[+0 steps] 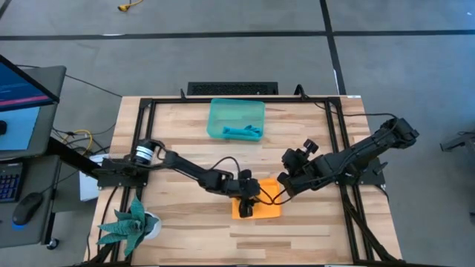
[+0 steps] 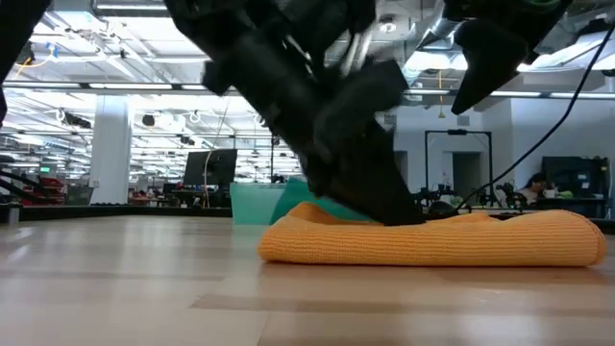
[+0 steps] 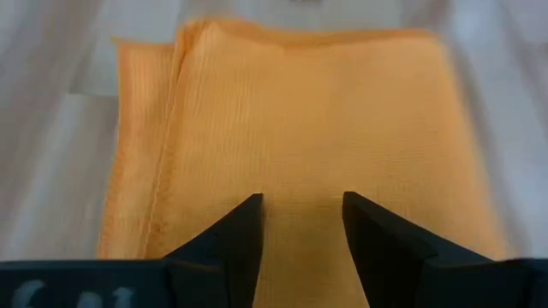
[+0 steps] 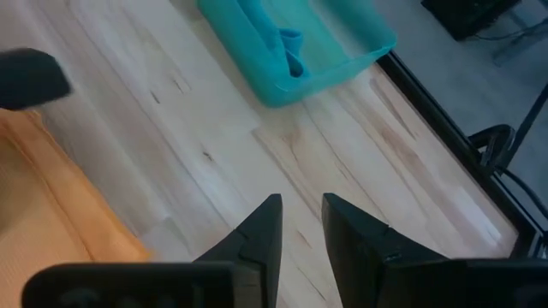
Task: Roll microfiber towels into tight, uniform cylinder then place into a basket
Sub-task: Fold the yellow microfiber cloth
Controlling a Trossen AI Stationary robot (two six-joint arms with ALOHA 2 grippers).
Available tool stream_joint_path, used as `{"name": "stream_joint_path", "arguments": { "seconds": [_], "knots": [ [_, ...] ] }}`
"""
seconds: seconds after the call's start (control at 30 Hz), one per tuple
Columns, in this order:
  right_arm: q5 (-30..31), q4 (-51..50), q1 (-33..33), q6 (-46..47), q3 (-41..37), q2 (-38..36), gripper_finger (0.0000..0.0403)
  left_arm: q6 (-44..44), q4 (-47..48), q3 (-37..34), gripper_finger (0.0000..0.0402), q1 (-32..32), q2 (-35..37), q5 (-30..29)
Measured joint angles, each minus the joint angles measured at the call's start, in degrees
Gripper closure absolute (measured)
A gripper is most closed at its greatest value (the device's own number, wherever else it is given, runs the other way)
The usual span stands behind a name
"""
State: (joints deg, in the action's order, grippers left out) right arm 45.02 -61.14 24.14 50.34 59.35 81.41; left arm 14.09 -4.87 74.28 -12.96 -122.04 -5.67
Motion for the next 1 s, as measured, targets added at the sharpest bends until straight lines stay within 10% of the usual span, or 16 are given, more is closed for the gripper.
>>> {"name": "stream_joint_path", "arguments": {
  "seconds": [0.27, 0.6, 1.0],
  "knots": [
    [-0.03, 0.15, 0.03, -1.22, 0.00, 0.02, 0.0295, 8.61, 2.47, 3.13, 0.0248, 2.83, -3.40, -0.25],
    [-0.16, 0.32, 0.20, -1.30, 0.00, 0.02, 0.0295, 24.34, 25.29, 2.81, 0.0249, 3.49, 0.18, -27.46],
    [-0.16, 1.45, 0.20, -1.30, 0.00, 0.02, 0.0295, 18.53, 30.61, 2.61, 0.0249, -0.77, 7.40, -34.27]
  ]
}}
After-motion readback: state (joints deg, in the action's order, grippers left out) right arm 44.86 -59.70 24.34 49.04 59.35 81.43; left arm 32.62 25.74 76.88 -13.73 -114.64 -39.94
